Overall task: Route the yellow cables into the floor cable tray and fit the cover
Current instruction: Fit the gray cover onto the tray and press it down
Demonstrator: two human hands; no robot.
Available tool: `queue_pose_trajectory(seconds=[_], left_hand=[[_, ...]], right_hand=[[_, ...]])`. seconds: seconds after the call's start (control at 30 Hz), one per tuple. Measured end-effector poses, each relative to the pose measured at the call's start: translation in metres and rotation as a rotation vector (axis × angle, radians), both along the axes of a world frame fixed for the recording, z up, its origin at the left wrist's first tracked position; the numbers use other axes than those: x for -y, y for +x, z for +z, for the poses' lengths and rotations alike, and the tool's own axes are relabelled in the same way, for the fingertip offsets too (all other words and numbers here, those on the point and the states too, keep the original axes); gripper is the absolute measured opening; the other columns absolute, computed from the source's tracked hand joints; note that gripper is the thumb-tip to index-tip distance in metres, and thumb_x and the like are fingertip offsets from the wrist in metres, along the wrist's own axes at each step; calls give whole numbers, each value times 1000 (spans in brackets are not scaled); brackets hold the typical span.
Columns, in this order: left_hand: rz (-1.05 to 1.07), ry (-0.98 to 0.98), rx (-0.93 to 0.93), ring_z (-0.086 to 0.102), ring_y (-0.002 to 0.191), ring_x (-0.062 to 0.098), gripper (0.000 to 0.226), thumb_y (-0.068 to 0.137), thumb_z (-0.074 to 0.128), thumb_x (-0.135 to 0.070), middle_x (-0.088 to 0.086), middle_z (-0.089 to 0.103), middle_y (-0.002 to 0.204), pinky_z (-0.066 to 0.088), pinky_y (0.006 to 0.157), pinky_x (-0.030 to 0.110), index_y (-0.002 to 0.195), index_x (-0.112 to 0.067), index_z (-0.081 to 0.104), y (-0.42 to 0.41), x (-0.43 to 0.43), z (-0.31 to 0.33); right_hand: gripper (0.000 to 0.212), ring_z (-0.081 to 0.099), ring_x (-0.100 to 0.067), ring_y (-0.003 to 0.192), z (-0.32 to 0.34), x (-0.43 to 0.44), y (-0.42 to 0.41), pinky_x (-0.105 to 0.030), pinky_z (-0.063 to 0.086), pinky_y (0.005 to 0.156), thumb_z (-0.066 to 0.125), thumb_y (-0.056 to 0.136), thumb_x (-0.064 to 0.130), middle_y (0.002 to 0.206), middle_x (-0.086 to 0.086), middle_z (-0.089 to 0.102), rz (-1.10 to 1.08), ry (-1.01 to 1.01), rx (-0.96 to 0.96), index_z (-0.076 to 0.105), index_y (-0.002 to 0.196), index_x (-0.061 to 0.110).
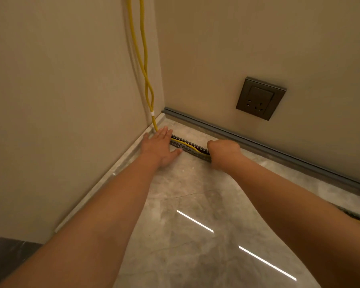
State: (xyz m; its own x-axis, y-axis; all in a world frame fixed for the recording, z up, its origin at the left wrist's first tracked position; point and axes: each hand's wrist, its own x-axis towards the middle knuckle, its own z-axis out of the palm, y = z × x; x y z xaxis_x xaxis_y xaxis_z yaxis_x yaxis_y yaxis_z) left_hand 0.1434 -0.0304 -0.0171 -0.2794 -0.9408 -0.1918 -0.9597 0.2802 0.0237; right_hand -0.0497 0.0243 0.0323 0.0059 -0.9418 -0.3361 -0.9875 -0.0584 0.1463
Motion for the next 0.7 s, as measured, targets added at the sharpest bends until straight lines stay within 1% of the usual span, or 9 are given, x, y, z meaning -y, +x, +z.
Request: queue_pose_trajectory(seconds=[0.13, 0.2, 0.27, 0.33, 0.37, 0.43, 0.53, 0.6, 0.7], left_hand=[[-35, -14, 37, 6, 149, 10, 79, 92, 30, -65, -6, 0, 163, 14, 119, 46, 155, -23, 4, 16, 17, 5], [-98, -51, 20, 9, 149, 10, 77, 94, 33, -60, -5, 4, 163, 20, 118, 42, 155, -22, 7, 24, 26, 5], [-159, -80, 13, 11, 149, 10, 76, 94, 37, -56, -3, 7, 163, 24, 116, 41, 155, -20, 9, 30, 29, 3], [-197, -105, 32, 11, 149, 10, 77, 94, 38, -56, -3, 7, 163, 20, 118, 41, 155, -20, 8, 33, 29, -1], [-208, -110, 35, 9, 149, 9, 78, 93, 38, -56, -3, 6, 163, 16, 119, 41, 155, -20, 7, 34, 30, -3], [-234, -110, 22, 5, 149, 9, 78, 93, 37, -55, -3, 3, 163, 10, 121, 42, 155, -20, 5, 38, 33, -6], [-277, -85, -30, 3, 150, 9, 77, 93, 40, -52, -4, 3, 163, 10, 121, 41, 155, -20, 6, 44, 38, -10], [-290, -70, -64, 6, 149, 10, 75, 94, 42, -48, -4, 6, 163, 12, 120, 39, 155, -21, 8, 45, 43, -8], [-303, -73, -114, 13, 149, 11, 70, 94, 45, -41, -4, 13, 162, 16, 119, 37, 154, -21, 15, 44, 49, -3]], right_hand=[[39, 61, -27, 104, 3, 9, 4, -34, 43, 68, 63, 85, 23, 115, -6, 62, -81, 47, -40, 56, 122, 17], [40, 61, -27, 103, 3, 15, 8, -34, 45, 69, 65, 83, 21, 114, -6, 63, -126, 62, -85, 57, 122, 16], [39, 63, -29, 100, 3, 20, 13, -34, 51, 75, 65, 83, 18, 112, -7, 64, -162, 79, -130, 59, 121, 15], [38, 64, -31, 101, 2, 23, 19, -38, 54, 82, 63, 84, 16, 114, -8, 64, -200, 90, -144, 59, 121, 14], [38, 63, -31, 104, 1, 26, 22, -38, 53, 83, 62, 84, 16, 117, -8, 64, -212, 85, -123, 58, 123, 14], [41, 61, -30, 109, -4, 31, 35, -36, 48, 77, 63, 84, 21, 121, -7, 62, -203, 6, -14, 54, 124, 18], [36, 59, -31, 109, -11, 38, 62, -36, 46, 75, 60, 86, 19, 121, -8, 58, -155, -147, 184, 54, 122, 23], [32, 59, -32, 108, -12, 41, 73, -35, 44, 74, 55, 88, 15, 118, -10, 57, -153, -167, 186, 59, 119, 22], [33, 61, -31, 108, -11, 45, 77, -36, 48, 79, 55, 88, 12, 119, -8, 60, -190, -149, 141, 64, 118, 23]])
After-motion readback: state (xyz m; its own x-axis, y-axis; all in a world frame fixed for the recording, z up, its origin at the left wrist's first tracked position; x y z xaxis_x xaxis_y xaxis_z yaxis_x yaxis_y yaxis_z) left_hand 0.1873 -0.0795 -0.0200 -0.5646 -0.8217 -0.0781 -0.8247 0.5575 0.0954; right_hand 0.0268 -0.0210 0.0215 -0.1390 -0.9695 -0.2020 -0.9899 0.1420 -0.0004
